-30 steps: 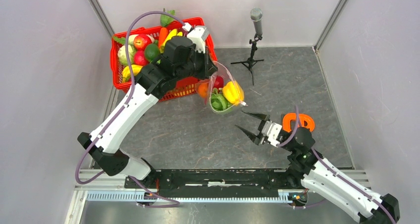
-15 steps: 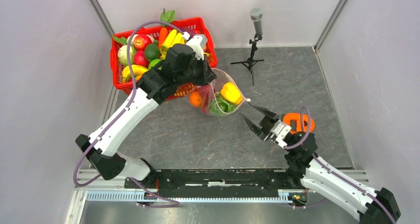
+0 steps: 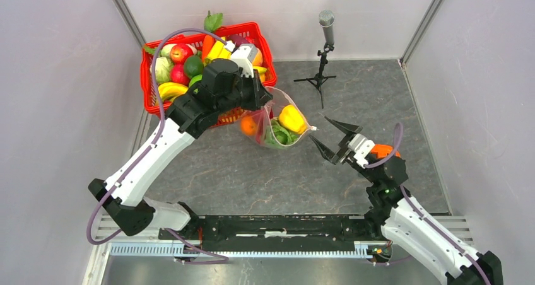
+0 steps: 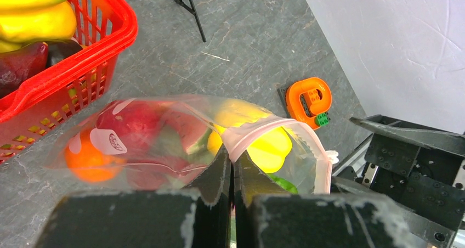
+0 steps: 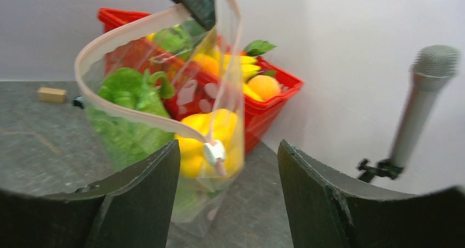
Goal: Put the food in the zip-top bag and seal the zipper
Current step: Zip the zipper food storage bag at the center of the board.
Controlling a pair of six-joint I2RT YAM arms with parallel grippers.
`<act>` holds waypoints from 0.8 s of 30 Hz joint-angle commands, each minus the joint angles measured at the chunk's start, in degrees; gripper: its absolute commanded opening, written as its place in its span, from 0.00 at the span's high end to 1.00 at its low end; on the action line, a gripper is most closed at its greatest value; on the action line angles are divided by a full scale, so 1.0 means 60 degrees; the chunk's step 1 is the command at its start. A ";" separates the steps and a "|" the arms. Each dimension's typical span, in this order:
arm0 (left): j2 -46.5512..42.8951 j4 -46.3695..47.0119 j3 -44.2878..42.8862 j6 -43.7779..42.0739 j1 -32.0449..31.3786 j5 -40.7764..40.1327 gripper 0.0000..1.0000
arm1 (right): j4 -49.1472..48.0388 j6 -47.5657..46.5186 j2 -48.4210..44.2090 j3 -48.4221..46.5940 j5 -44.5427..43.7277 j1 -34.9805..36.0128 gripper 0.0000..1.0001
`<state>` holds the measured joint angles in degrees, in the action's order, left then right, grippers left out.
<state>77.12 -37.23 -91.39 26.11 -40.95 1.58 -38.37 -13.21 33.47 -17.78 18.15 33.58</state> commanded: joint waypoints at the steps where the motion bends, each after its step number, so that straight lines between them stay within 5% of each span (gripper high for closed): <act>1: -0.0443 0.1061 -0.0094 0.0168 0.0028 0.0030 0.98 | -0.0473 0.1051 0.0606 -0.0144 0.1798 -0.0206 0.30; 14: -0.0659 0.1240 0.0010 0.0116 0.0028 0.0641 0.98 | -0.3141 0.2124 0.1782 0.0734 0.2556 -0.0669 0.40; 20: -0.0694 0.1310 0.0119 0.0127 0.0028 0.0698 0.98 | -0.4445 0.2894 0.2068 0.0873 0.2726 -0.0820 0.54; 24: -0.0649 0.1313 0.0142 0.0116 0.0028 0.0934 0.98 | -0.4717 0.3042 0.2017 0.0986 0.2509 -0.0922 0.51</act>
<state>75.07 -35.40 -90.28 26.11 -40.95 4.75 -59.88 2.61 45.89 -12.91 33.21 28.73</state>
